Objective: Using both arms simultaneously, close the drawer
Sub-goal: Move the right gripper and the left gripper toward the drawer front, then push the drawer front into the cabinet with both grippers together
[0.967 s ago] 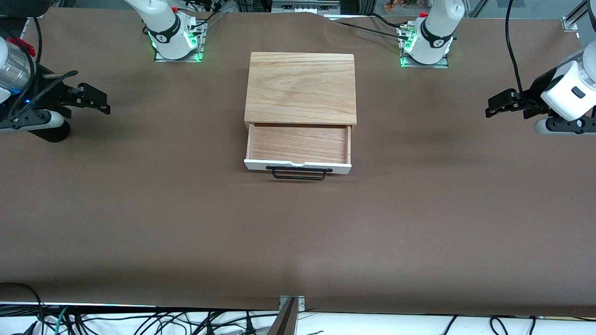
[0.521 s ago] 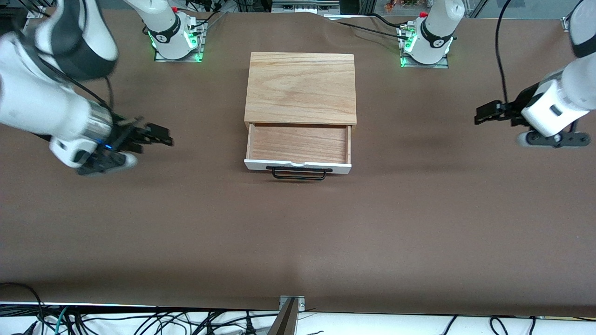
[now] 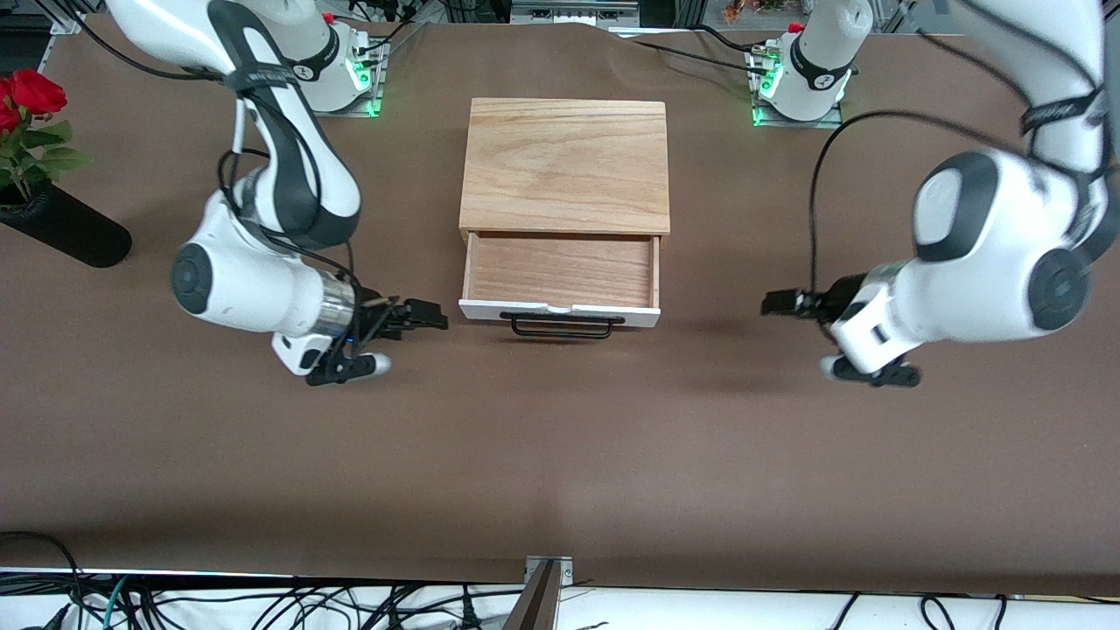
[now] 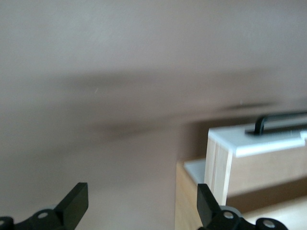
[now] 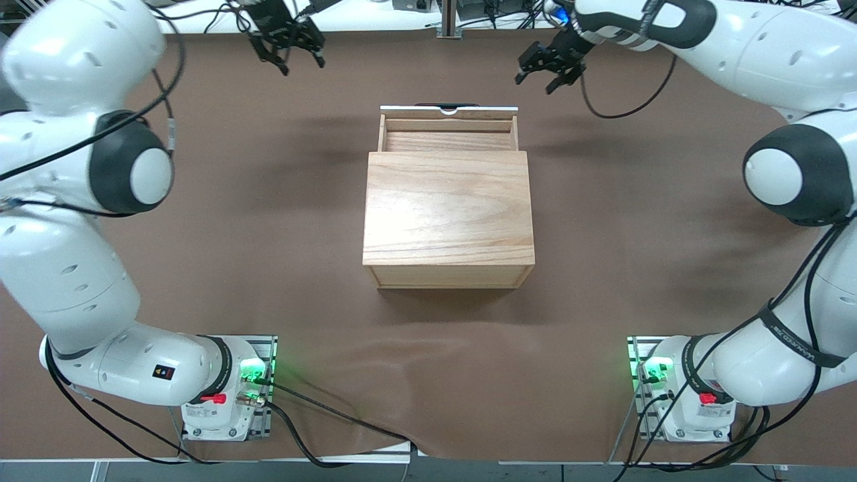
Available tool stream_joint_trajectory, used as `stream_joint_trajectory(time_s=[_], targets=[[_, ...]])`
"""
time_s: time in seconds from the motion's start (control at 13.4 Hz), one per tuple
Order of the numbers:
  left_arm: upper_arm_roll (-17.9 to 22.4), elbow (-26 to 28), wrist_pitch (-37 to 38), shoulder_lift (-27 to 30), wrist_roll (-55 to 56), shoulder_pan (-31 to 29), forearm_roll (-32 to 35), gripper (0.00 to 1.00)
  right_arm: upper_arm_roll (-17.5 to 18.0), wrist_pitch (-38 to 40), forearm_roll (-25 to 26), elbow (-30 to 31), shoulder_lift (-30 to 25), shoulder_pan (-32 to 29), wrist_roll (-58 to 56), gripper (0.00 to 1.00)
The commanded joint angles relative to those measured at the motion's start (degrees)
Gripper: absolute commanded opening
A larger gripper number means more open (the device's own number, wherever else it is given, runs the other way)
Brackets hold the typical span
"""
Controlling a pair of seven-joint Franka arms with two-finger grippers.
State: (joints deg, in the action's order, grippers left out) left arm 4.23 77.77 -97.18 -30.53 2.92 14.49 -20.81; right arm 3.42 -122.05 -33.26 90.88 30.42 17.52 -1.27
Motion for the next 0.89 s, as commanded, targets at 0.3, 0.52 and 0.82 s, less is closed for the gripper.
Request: stream_joint_trajectory(time_s=[0.3, 0.52, 0.82], targets=[[0.60, -3.67, -16.80, -9.98, 0.07, 7.74, -9.15, 1.00, -0.25, -5.04, -6.37, -1.14, 5.09, 5.07, 0.65, 1.00], [0.60, -3.32, -16.99, -9.90, 0.07, 8.63, -14.07, 1.00, -0.25, -4.60, -6.55, -0.44, 5.44, 5.60, 0.65, 1.00], [0.60, -2.88, -17.08, -10.77, 0.16, 11.87, -17.85, 1.00, -0.34, -4.16, -6.55, 0.97, 5.27, 5.60, 0.65, 1.00]])
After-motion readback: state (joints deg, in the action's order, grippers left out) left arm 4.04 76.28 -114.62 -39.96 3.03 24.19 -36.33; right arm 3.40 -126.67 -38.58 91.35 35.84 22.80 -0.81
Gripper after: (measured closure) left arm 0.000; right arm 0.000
